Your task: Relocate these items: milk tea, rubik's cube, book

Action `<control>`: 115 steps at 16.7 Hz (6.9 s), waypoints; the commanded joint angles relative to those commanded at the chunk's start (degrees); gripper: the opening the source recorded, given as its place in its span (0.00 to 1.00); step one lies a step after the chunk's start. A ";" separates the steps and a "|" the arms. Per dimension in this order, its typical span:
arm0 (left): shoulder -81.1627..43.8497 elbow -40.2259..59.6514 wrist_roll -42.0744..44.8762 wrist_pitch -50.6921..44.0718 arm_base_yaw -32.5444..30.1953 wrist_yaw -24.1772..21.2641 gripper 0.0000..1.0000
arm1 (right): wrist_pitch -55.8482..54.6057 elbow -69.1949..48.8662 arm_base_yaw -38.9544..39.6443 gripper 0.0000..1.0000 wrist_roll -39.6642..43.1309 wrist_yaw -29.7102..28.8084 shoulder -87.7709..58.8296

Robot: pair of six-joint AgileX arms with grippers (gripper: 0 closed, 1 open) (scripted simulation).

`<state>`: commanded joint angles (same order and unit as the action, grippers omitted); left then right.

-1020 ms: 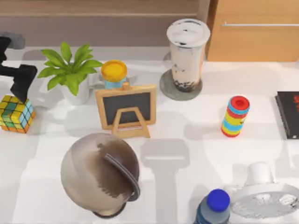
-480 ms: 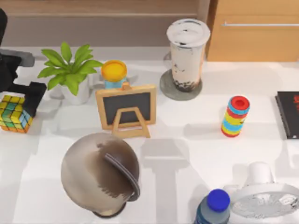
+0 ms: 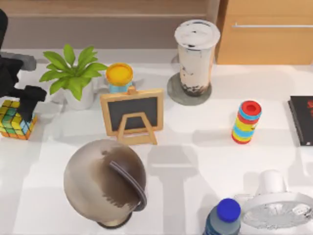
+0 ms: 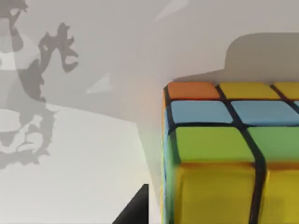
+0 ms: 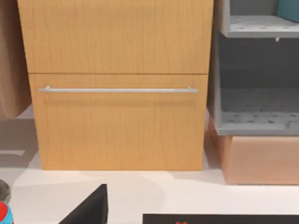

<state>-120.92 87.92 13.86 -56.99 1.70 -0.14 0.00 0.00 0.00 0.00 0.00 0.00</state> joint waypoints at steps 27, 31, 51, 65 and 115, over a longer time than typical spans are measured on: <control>6.00 3.74 4.33 -6.00 -0.36 -0.39 0.00 | 0.00 0.00 0.00 1.00 0.00 0.00 0.00; 2.32 4.15 0.31 -6.10 0.07 -0.04 0.00 | 0.00 0.00 0.00 1.00 0.00 0.00 0.00; 31.57 2.63 -8.17 47.07 -16.49 22.93 0.00 | 0.00 0.00 0.00 1.00 0.00 0.00 0.00; 27.45 0.53 -12.44 64.55 -26.56 25.55 0.00 | 0.00 0.00 0.00 1.00 0.00 0.00 0.00; 12.81 16.39 -12.90 61.27 -23.73 19.75 1.00 | 0.00 0.00 0.00 1.00 0.00 0.00 0.00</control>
<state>-108.11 104.31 0.97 4.28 -22.03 19.61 0.00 0.00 0.00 0.00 0.00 0.00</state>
